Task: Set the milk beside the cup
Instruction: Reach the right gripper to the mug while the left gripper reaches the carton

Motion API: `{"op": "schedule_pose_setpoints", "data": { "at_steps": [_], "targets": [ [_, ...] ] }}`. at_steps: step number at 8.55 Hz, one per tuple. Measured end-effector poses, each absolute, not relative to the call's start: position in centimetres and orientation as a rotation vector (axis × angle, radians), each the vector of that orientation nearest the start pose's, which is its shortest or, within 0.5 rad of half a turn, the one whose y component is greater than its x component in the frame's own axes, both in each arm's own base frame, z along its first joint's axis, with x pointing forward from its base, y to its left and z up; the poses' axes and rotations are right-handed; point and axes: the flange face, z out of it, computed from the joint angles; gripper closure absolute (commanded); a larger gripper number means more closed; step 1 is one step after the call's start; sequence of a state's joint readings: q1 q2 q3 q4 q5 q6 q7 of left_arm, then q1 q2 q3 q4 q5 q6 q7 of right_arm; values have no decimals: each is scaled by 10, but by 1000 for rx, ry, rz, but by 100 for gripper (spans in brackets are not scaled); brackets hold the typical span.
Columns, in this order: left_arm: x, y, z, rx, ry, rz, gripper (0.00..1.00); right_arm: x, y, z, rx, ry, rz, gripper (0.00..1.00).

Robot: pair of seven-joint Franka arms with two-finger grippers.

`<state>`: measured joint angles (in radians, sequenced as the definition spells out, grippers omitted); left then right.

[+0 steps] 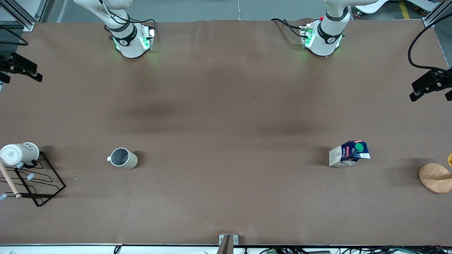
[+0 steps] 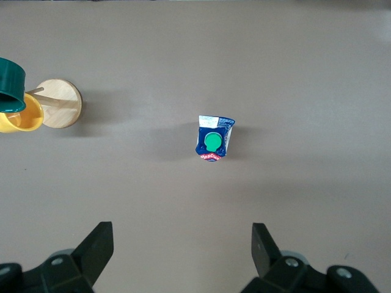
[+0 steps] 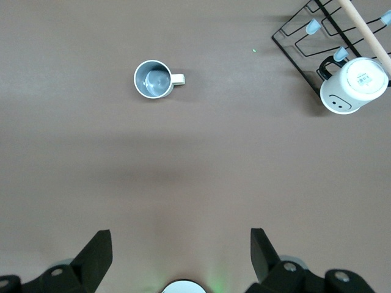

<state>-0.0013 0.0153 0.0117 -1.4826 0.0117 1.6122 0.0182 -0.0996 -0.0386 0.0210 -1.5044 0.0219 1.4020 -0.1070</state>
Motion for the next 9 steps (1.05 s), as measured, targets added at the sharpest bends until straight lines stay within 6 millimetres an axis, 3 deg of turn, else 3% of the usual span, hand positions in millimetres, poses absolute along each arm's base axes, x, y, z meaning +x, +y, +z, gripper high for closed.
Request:
{"op": "schedule_pose_setpoints", "data": {
  "at_steps": [3, 5, 7, 9],
  "targets": [
    [563, -10, 664, -3134, 38, -183, 0, 523, -18, 662, -3114, -78, 102, 0],
    [566, -9, 652, -3143, 15, -139, 0, 527, -10, 654, -3116, -77, 94, 0],
    [585, -8, 607, -3146, 13, -10, 1, 544, 8, 609, -3118, -109, 43, 0],
    [615, -9, 538, -3144, 13, 139, 1, 564, 27, 553, -3115, -142, -38, 0]
  ]
}}
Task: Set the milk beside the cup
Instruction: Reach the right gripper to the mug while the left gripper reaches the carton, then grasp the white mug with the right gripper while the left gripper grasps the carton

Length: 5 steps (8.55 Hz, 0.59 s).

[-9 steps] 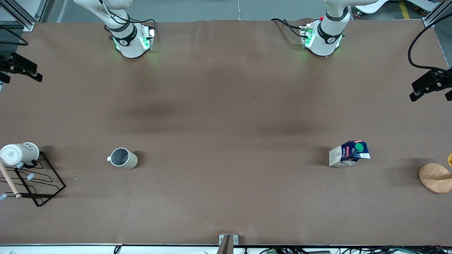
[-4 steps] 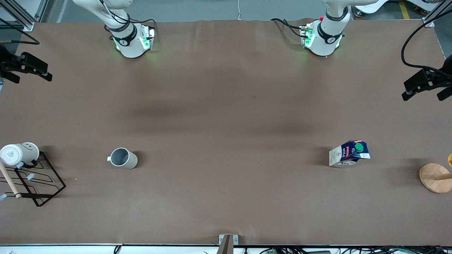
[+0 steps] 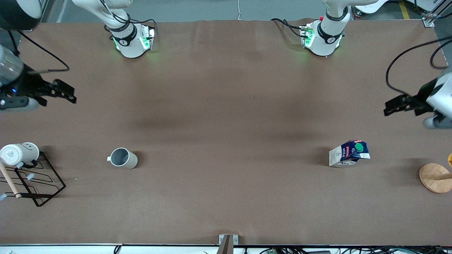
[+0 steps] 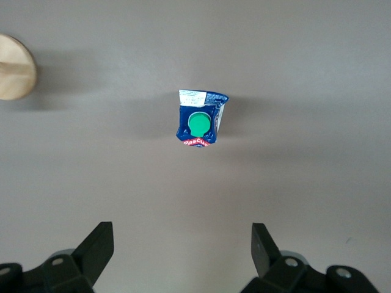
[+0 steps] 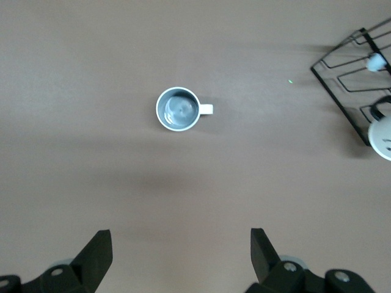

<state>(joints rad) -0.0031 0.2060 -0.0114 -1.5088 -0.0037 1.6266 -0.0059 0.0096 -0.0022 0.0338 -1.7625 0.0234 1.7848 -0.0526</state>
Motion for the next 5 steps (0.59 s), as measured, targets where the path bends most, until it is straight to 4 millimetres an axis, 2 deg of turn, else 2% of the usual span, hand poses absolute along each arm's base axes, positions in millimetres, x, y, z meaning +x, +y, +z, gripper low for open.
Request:
{"op": "schedule_pose_setpoints", "data": {
  "at_steps": [1, 3, 4, 5],
  "targets": [
    [630, -9, 506, -3143, 12, 164, 1, 579, 41, 514, -3112, -161, -79, 0],
    [648, -8, 447, -3146, 11, 124, 1, 609, 77, 419, -3104, -131, -101, 0],
    [652, -7, 417, -3147, 13, 94, 0, 619, 92, 379, -3102, -120, -98, 0],
    [653, -5, 392, -3148, 20, 79, 0, 627, 98, 350, -3099, -113, -106, 0]
  ]
}}
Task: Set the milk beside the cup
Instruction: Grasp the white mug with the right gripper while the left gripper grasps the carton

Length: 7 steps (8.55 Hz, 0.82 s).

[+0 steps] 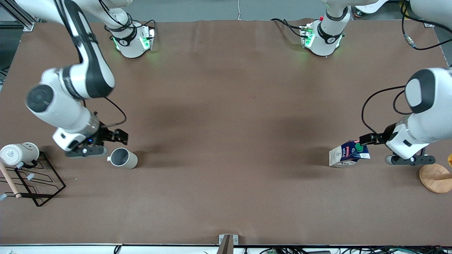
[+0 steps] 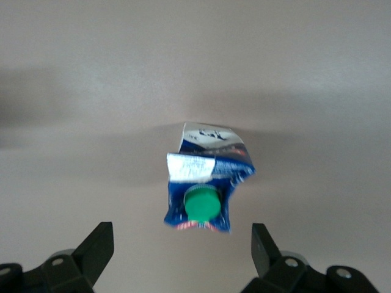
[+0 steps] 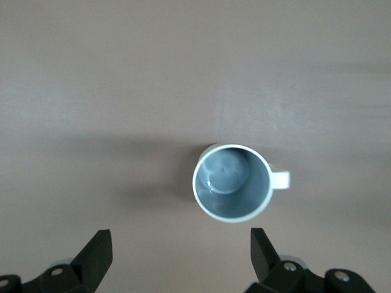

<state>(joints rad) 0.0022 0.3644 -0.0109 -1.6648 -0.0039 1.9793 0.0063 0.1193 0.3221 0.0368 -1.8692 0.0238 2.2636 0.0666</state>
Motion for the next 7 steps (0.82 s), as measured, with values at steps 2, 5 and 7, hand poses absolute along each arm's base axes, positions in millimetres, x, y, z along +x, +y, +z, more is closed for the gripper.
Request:
{"op": "schedule_pose_setpoints", "data": {
  "at_steps": [2, 5, 7],
  "targets": [
    [657, -5, 363, -3149, 44, 66, 0, 635, 96, 320, -3098, -100, -127, 0],
    [660, -10, 343, -3150, 55, 79, 1, 640, 95, 301, -3096, -94, -154, 0],
    [661, -15, 331, -3152, 68, 95, 8, 640, 95, 278, -3098, -92, -139, 0]
  ]
}}
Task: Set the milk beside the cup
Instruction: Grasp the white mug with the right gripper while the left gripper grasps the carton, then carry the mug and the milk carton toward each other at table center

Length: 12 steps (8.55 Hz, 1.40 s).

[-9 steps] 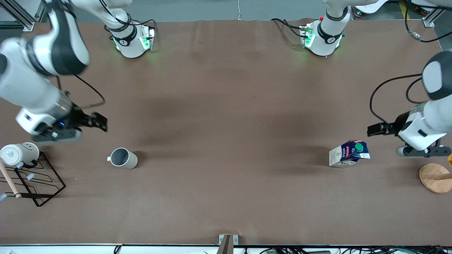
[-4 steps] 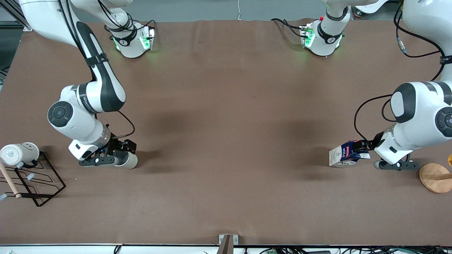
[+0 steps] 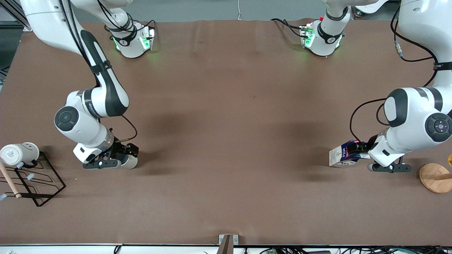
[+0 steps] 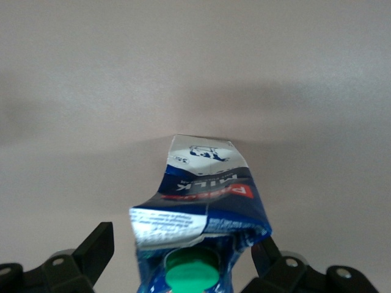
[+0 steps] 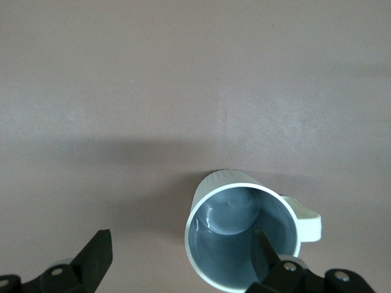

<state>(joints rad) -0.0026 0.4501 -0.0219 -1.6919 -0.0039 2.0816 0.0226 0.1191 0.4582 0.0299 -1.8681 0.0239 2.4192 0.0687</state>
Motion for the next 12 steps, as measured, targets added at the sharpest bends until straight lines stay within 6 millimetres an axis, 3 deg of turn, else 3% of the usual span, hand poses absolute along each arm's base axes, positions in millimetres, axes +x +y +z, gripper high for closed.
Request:
{"op": "schedule_pose_setpoints", "data": {
  "at_steps": [1, 2, 4, 5, 6, 9, 11, 12],
  "targets": [
    [660, -16, 327, -3153, 71, 106, 16, 640, 95, 269, -3099, -92, -119, 1],
    [660, -16, 324, -3153, 71, 113, 27, 639, 95, 262, -3101, -91, -104, 10],
    [660, -17, 324, -3153, 72, 113, 39, 638, 95, 255, -3103, -91, -85, 74],
    [660, -18, 324, -3153, 74, 111, 51, 637, 95, 251, -3104, -81, -73, 93],
    [661, -19, 324, -3153, 76, 108, 56, 637, 94, 248, -3105, -66, -65, 100],
    [662, -24, 328, -3155, 90, 94, 59, 637, 95, 248, -3105, -41, -58, 100],
    [665, -32, 343, -3160, 110, 52, 59, 644, 100, 262, -3102, 41, -67, 100],
    [667, -37, 357, -3164, 123, 12, 59, 648, 114, 274, -3095, 90, -87, 100]
  ]
}}
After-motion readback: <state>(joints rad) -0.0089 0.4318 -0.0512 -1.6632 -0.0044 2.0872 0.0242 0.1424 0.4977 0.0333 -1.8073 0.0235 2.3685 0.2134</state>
